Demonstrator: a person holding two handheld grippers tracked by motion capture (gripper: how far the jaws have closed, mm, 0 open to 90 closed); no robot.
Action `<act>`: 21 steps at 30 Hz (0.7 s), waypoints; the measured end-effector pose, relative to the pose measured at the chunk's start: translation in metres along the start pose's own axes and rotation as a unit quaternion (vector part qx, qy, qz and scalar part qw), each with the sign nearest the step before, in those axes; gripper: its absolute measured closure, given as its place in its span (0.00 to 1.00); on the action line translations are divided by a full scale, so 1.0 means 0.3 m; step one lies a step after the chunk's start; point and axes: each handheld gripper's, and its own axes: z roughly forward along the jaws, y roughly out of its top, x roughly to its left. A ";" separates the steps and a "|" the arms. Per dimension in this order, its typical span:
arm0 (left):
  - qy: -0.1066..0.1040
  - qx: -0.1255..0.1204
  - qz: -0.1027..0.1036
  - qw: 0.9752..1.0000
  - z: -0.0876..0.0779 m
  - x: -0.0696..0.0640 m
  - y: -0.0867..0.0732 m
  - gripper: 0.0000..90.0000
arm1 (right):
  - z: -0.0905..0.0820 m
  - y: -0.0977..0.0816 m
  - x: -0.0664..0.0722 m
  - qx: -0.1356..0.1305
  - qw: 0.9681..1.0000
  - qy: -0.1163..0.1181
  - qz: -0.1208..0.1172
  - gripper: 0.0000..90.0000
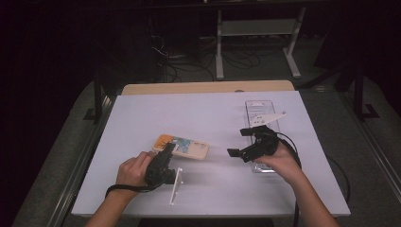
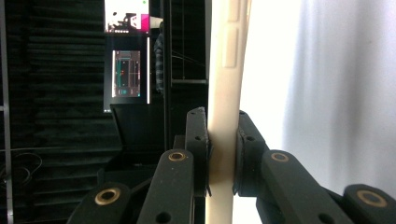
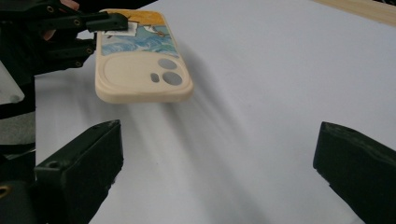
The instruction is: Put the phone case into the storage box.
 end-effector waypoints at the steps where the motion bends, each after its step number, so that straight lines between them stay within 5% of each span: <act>1: 0.000 0.000 0.000 1.000 0.000 0.000 0.000 0.88 | -0.004 -0.008 -0.002 -0.003 1.000 -0.004 0.002 0.01; 21: -0.003 0.012 -0.023 1.000 0.000 0.009 -0.016 0.88 | -0.010 -0.058 -0.010 -0.017 1.000 -0.009 0.010 0.01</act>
